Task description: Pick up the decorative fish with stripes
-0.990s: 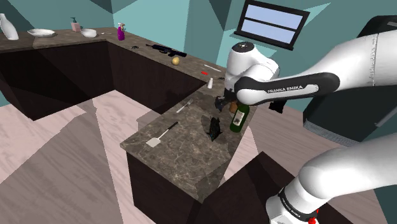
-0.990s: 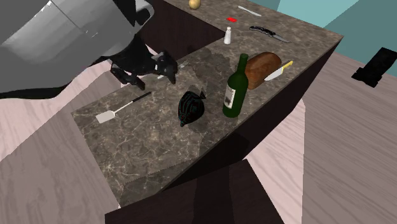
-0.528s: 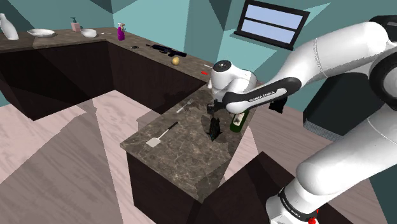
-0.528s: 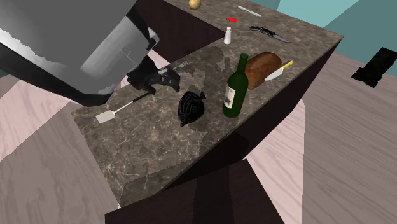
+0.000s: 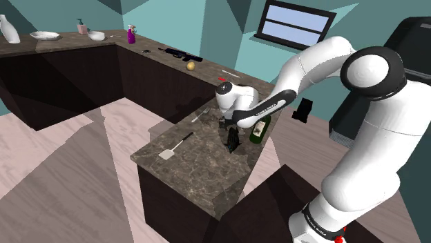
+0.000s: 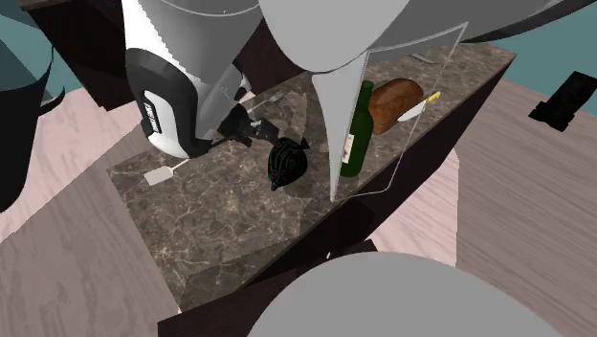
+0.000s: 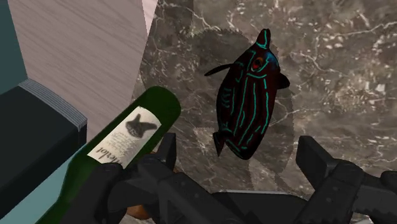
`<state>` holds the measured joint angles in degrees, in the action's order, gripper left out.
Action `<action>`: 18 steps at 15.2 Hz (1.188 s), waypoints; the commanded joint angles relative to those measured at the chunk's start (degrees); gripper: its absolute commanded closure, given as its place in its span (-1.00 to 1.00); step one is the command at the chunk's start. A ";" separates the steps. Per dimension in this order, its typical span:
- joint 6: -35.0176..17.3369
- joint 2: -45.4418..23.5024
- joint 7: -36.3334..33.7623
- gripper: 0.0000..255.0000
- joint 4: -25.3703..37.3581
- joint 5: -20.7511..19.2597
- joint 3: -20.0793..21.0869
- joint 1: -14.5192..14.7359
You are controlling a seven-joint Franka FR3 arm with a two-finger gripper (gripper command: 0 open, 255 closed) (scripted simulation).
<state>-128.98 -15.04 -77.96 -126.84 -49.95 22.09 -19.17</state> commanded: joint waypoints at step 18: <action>1.46 -21.64 -14.76 1.00 14.70 -11.29 -7.48 4.08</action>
<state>-127.49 -36.61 -92.69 -112.18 -61.21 14.62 -15.10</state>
